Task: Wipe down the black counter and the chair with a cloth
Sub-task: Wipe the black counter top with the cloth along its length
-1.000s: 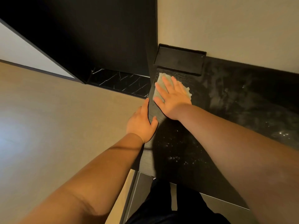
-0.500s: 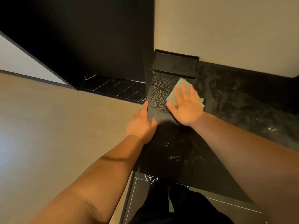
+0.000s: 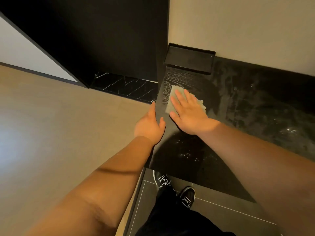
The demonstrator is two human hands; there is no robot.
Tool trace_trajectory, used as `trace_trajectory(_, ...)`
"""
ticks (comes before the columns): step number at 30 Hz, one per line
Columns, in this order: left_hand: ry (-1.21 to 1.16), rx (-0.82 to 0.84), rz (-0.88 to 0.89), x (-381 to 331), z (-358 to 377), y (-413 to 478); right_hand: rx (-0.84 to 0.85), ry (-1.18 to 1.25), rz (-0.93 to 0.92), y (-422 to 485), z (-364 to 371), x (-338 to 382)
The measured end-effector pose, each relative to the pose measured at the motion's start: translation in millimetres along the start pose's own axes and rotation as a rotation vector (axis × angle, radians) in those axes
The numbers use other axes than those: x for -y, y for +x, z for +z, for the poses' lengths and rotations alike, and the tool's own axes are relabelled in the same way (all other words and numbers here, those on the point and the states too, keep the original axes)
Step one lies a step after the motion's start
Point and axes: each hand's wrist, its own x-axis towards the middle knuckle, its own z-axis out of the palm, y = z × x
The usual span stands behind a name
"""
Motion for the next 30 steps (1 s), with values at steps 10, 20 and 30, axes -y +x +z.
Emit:
trace_trajectory(10, 0.028, -0.035, -0.095, 16, 8, -52, 0.033, -0.040, -0.046, 30, -17, -25)
trace_trajectory(20, 0.040, -0.042, -0.118, 12, 7, -49, 0.045, -0.034, -0.315, -6, 8, 10)
trace_trajectory(30, 0.047, -0.057, -0.129, 15, 11, -47, -0.182, 0.184, 0.048, 63, -18, 6)
